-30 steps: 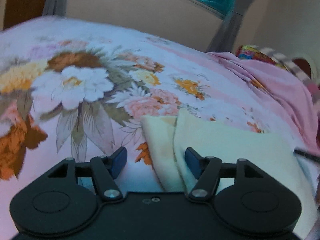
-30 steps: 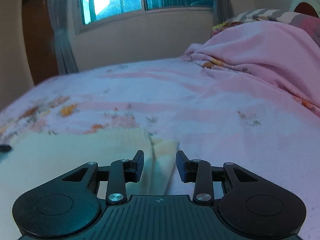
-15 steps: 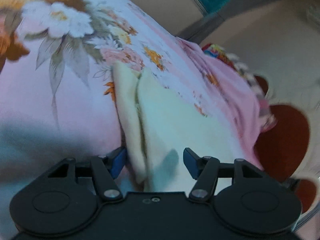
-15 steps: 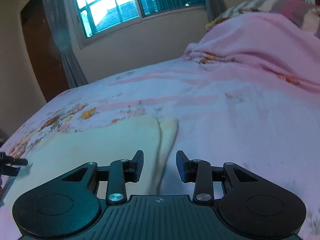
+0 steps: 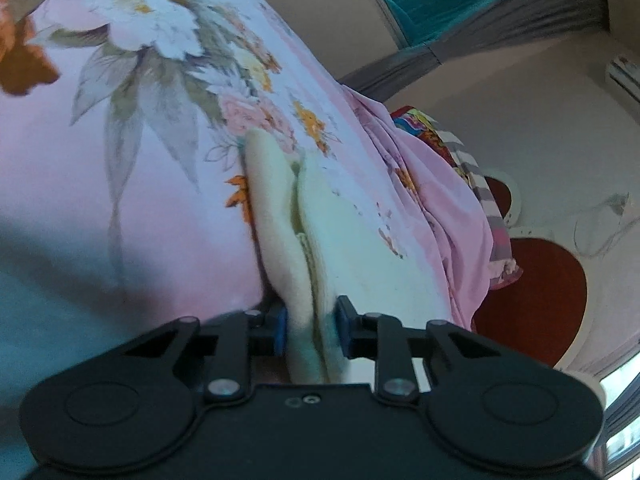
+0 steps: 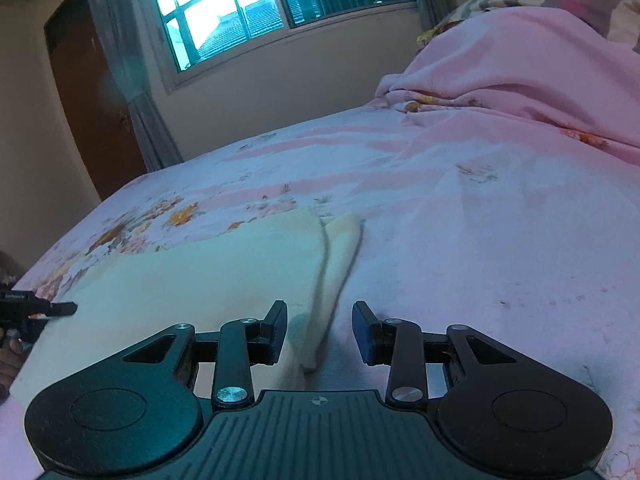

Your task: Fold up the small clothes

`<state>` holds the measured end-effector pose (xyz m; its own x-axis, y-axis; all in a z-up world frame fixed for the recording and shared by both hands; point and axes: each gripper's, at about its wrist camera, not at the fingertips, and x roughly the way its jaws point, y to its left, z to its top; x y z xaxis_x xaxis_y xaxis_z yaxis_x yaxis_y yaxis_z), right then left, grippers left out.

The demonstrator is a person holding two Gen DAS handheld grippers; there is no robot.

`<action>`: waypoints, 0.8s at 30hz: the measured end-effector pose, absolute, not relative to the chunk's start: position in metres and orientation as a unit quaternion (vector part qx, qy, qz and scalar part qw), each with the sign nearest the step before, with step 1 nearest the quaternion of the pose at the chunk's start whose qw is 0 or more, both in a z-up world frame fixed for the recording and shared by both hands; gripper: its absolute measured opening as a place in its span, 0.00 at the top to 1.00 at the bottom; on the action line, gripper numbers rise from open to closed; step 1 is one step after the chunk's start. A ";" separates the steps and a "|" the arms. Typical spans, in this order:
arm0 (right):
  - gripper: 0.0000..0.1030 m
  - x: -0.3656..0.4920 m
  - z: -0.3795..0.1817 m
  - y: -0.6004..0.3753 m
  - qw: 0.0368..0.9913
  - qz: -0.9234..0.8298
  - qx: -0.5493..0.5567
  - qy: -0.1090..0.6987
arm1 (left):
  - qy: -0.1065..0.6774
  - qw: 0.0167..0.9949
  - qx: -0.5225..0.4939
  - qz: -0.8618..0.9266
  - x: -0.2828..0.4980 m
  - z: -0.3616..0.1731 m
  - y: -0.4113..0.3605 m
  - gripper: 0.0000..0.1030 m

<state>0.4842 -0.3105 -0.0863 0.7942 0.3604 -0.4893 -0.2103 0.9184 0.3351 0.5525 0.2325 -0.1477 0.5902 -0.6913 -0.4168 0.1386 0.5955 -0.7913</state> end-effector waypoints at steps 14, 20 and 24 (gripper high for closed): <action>0.65 0.471 -0.082 -0.301 0.943 0.138 0.141 0.269 | 0.376 0.840 -0.311 -0.235 0.551 -0.131 0.212 0.88; 0.65 0.454 -0.078 -0.296 0.946 0.140 0.111 0.270 | 0.380 0.849 -0.294 -0.219 0.551 -0.121 0.203 0.88; 0.65 0.454 -0.085 -0.313 0.947 0.105 0.136 0.273 | 0.381 0.854 -0.285 -0.211 0.550 -0.117 0.200 0.88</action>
<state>0.4543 -0.3129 -0.0854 0.8293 0.2727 -0.4878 -0.1238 0.9408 0.3155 0.5496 0.1997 -0.1170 0.6198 -0.5781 -0.5307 0.1435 0.7484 -0.6476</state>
